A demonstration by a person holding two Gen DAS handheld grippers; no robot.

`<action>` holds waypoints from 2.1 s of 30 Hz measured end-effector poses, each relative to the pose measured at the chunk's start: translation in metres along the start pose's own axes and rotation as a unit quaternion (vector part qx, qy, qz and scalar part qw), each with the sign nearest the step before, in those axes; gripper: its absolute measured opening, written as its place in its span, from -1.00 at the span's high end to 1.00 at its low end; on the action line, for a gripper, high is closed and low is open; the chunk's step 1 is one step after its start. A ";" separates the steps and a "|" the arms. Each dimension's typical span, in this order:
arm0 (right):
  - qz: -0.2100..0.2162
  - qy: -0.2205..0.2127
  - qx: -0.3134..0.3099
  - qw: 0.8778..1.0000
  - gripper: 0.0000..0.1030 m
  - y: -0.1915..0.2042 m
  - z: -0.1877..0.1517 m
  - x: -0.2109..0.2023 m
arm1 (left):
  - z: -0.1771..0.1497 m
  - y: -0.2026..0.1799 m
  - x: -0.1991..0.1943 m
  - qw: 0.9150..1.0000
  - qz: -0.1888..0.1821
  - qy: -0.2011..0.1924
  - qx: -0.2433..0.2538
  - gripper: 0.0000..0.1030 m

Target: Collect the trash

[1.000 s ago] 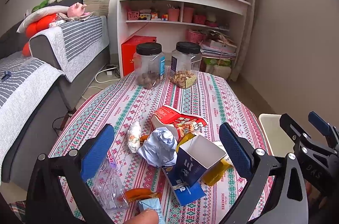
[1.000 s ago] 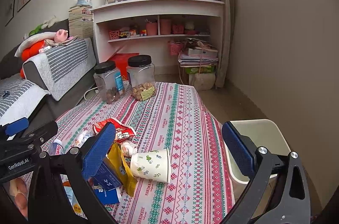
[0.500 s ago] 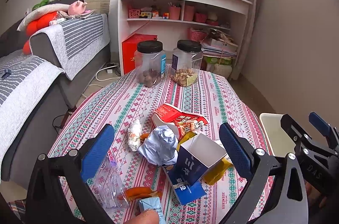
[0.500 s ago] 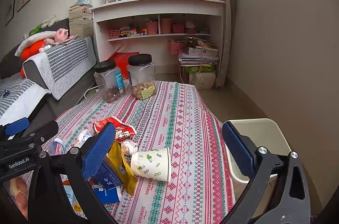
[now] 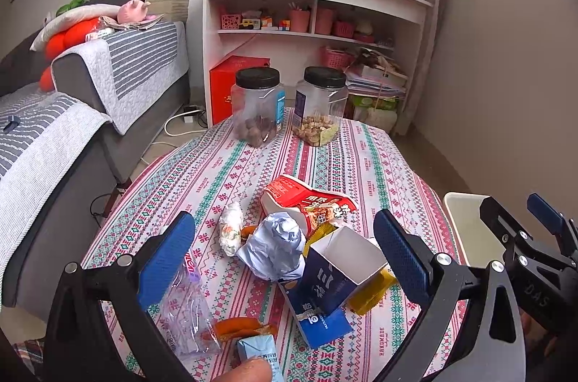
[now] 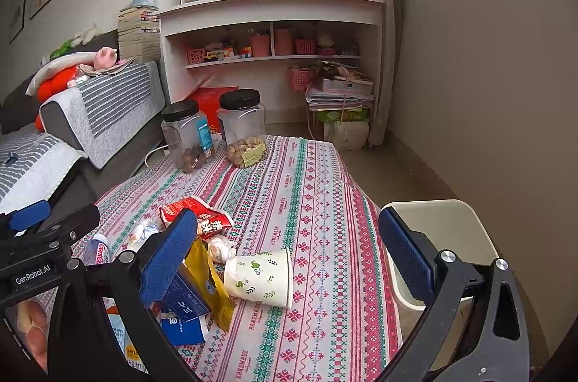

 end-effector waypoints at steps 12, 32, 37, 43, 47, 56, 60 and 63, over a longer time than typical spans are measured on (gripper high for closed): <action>0.001 0.003 0.000 1.000 -0.87 0.002 -0.003 -0.001 | 0.002 0.002 0.002 1.000 0.001 0.007 -0.001 -0.87; 0.042 0.077 0.006 0.996 -0.87 0.005 -0.007 0.014 | -0.014 0.112 0.068 0.961 0.081 0.248 -0.086 -0.87; 0.053 0.098 -0.005 0.994 -0.87 0.008 -0.010 0.021 | -0.035 0.127 0.093 0.936 0.071 0.325 -0.116 -0.87; 0.066 0.118 -0.024 0.991 -0.87 0.016 -0.017 0.028 | -0.058 0.135 0.120 0.908 0.073 0.386 -0.144 -0.86; 0.077 0.127 -0.038 0.988 -0.87 0.025 -0.022 0.032 | -0.067 0.138 0.130 0.901 0.082 0.396 -0.158 -0.86; 0.111 0.156 -0.066 0.979 -0.87 0.052 -0.035 0.044 | -0.084 0.127 0.149 0.889 0.057 0.430 -0.150 -0.19; 0.132 0.163 -0.097 0.973 -0.87 0.071 -0.041 0.047 | -0.076 0.121 0.142 0.902 0.043 0.409 -0.133 -0.18; 0.146 0.165 -0.133 0.966 -0.87 0.088 -0.045 0.049 | -0.060 0.120 0.127 0.919 0.038 0.377 -0.114 -0.17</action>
Point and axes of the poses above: each gripper's, at about its wrist camera, not at the fingertips, and x roughly the way its jaws point, y to its left, z to its top, the point moved 2 cm from there along x, roughly the way its jaws point, and after that the axes turned 9 degrees about -y, right-handed, at the moved point
